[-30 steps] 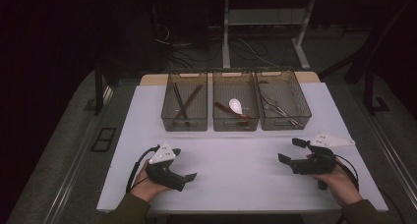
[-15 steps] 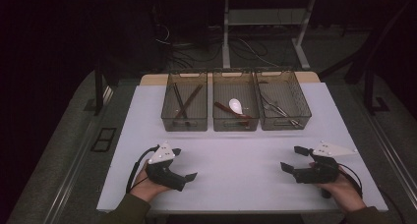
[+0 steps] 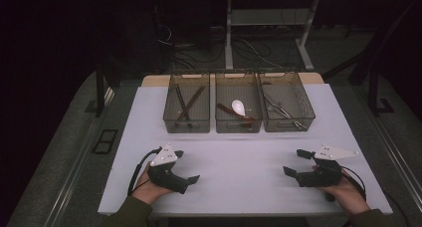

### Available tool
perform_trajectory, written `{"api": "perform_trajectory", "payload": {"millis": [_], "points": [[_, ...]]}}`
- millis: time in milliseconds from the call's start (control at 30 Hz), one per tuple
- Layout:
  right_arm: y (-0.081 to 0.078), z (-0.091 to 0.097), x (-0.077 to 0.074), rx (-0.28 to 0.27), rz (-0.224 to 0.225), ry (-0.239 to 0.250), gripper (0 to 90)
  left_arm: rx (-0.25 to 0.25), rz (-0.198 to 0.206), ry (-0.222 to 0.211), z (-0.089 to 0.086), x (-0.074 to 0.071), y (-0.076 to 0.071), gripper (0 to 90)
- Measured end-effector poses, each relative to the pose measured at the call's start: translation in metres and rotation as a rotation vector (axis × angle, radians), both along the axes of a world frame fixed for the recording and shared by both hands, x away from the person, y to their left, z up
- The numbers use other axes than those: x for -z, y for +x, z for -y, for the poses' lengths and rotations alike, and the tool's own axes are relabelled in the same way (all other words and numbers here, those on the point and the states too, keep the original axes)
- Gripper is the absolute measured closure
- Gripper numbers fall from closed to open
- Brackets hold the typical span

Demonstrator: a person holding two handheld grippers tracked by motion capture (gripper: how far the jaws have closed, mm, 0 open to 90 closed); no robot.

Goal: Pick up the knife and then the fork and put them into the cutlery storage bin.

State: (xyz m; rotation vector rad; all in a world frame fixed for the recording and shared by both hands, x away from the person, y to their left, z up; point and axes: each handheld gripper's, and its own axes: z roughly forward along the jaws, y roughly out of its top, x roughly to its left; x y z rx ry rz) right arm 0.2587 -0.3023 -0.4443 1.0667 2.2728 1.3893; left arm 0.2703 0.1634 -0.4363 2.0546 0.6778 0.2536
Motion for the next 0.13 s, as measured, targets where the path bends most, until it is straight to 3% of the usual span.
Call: {"api": "perform_trajectory", "payload": {"millis": [133], "points": [[-0.0003,0.0002,-0.0001,0.001,0.003,-0.004,14.7,0.0,0.0,0.0,0.0004,0.0001,0.0003,0.0]]}}
